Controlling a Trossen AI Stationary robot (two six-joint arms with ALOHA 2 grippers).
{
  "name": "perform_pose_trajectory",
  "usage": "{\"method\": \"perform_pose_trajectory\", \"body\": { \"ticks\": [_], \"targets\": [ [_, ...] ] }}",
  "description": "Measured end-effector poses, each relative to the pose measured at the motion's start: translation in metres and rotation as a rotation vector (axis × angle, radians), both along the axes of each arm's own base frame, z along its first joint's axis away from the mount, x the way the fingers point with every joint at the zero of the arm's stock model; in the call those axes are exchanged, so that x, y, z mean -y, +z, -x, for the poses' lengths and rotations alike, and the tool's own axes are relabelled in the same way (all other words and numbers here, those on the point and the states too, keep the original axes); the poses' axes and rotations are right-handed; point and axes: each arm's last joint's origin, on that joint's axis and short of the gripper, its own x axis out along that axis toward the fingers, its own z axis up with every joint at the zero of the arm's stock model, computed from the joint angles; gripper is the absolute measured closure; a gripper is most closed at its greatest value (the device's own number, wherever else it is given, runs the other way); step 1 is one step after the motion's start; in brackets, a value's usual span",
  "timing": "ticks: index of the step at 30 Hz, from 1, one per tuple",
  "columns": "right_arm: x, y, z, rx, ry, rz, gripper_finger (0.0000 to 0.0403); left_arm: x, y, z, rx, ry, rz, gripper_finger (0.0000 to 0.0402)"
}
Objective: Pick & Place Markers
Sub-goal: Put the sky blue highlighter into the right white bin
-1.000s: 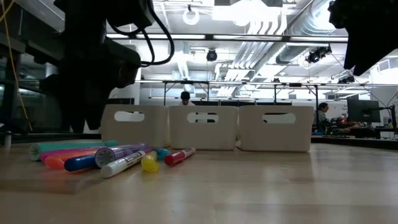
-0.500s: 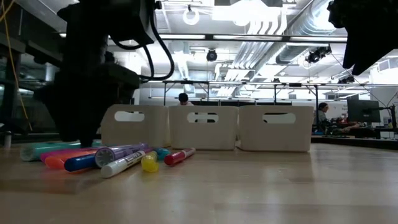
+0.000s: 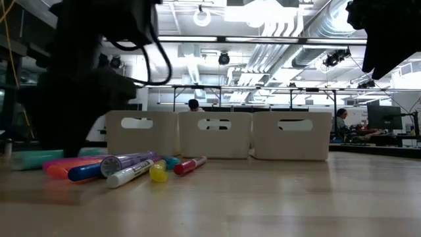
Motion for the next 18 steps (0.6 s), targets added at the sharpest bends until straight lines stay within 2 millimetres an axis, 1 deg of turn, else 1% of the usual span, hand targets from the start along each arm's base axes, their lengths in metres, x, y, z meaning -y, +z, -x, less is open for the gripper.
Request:
{"method": "perform_pose_trajectory", "body": {
  "ticks": [4,7,11,14,18],
  "targets": [
    [0.0,0.0,0.0,-0.002,0.009,0.006,0.0222,0.015,0.0,0.005,0.0,0.033,-0.021,0.022],
    [0.0,0.0,0.0,0.0,0.012,0.016,0.0222,0.023,0.0,0.009,0.011,0.064,-0.054,0.022],
    [0.0,0.0,0.0,0.004,0.01,0.024,0.0222,0.025,-0.001,0.009,0.012,0.063,-0.066,0.022],
    [0.001,0.0,0.0,0.003,0.016,0.03,0.0222,0.025,-0.009,0.007,-0.026,0.066,-0.058,0.022],
    [0.0,0.0,0.0,0.003,0.017,0.023,0.0222,0.028,-0.013,0.007,-0.044,0.051,-0.046,0.022]
  ]
}}
